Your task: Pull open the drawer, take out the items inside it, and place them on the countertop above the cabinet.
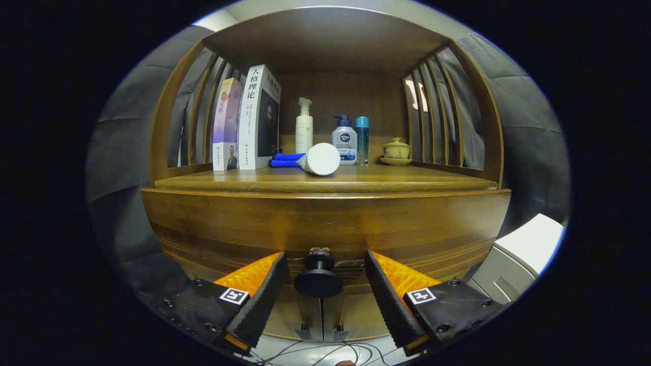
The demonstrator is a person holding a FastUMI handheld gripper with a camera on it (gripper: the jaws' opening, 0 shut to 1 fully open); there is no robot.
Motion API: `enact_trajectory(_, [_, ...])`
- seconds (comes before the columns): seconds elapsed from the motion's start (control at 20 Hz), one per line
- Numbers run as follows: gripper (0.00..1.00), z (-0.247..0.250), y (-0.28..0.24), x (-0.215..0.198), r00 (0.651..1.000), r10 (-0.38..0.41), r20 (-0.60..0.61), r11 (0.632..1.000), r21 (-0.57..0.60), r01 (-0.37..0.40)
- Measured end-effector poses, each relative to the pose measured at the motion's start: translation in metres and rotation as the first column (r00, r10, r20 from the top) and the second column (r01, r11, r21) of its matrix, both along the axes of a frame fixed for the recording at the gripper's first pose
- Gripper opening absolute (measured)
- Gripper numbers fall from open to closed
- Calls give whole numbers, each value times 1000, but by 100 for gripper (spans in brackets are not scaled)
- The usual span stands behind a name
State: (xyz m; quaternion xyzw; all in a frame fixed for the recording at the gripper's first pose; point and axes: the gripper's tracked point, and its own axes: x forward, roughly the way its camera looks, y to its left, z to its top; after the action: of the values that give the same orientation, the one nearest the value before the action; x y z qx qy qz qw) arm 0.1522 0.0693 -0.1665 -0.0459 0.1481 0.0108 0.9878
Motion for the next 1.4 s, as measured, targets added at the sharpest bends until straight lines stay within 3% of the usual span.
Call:
enact_trajectory(0.4, [98,-3,0,12,1000,-9,-6,1000,26,9])
enact_trajectory(0.6, [98,33,-3,1,999,-18,30,997,75,16])
enact_trajectory(1.05, [98,167,-10,-84,973,35,230,998,49,-47])
enact_trajectory(1.4, [98,198,-23,-138,964,46,263,993,96,-74])
